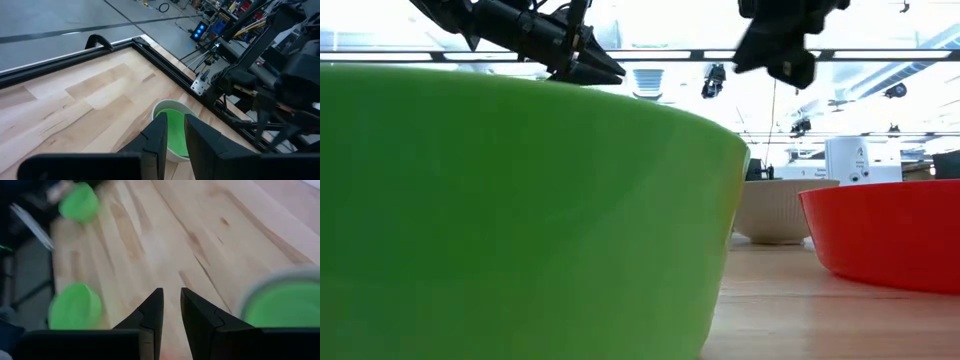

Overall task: Nest bowls inside each other
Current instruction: Stack the left green bowl on the green bowl

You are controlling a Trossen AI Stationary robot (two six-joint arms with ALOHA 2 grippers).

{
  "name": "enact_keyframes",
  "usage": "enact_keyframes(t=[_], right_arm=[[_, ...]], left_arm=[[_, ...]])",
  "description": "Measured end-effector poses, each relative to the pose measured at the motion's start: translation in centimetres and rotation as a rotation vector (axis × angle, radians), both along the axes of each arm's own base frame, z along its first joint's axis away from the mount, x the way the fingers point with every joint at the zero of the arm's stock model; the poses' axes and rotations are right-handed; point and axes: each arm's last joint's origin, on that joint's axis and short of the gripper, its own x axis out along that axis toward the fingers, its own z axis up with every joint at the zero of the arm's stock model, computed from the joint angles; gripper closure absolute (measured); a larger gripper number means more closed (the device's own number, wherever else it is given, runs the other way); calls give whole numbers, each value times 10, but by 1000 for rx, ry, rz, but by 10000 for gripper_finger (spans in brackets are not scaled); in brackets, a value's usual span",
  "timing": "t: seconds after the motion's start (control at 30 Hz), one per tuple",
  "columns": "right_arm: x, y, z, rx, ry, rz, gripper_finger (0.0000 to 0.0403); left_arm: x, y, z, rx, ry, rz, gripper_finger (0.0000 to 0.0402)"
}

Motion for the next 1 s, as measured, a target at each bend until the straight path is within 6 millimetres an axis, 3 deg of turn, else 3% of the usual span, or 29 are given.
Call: enact_keyframes(t=[0.33,0.5,0.7,1.0], right_arm=[[-2,0,27,-65,-67,25,339],[-3,-3,26,-139,-65,-28,336],[-4,-5,20,-209,-29,-24,330],[-12,-10,9,-277,86,-77,333]], left_arm=[[0,-1,-2,-53,-6,-34,333],[0,-7,-3,-134,-12,-166,333],[-4,-16,-12,-201,102,-213,333],[-17,-36,9,-93,32,-278,333]])
